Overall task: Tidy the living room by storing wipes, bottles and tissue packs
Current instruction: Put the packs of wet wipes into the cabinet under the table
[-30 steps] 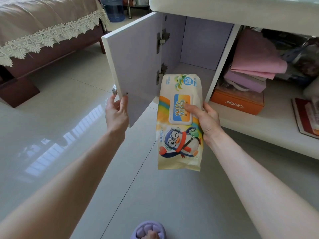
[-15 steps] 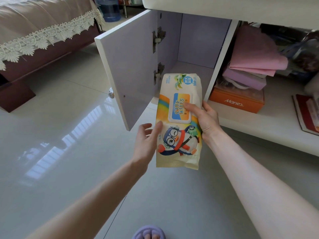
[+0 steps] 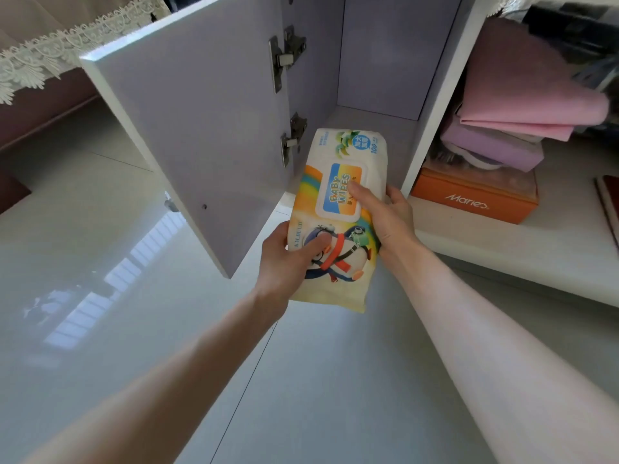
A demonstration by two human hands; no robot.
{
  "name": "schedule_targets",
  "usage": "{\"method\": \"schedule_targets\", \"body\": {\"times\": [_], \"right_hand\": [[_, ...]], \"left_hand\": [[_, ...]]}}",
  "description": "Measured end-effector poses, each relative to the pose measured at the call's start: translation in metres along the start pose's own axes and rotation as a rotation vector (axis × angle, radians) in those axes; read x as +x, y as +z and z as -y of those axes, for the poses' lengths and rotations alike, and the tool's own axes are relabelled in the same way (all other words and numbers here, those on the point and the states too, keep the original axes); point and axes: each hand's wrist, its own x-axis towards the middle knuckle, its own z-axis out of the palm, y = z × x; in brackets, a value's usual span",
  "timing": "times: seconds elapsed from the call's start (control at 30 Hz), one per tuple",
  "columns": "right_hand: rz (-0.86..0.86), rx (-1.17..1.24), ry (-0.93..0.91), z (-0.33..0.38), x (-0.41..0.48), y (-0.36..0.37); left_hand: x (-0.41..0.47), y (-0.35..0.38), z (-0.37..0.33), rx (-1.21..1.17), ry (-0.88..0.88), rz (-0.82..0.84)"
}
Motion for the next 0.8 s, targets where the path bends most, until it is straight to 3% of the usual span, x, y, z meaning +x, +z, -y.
{"method": "schedule_targets", "body": {"times": [0.57, 0.8], "right_hand": [[-0.088, -0.128, 0.025, 0.021, 0.095, 0.019], [-0.076, -0.127, 0.004, 0.026, 0.119, 0.021]], "left_hand": [[0.113, 0.027, -0.03, -0.149, 0.029, 0.016], [0.146, 0.043, -0.035, -0.122, 0.078, -0.068]]}}
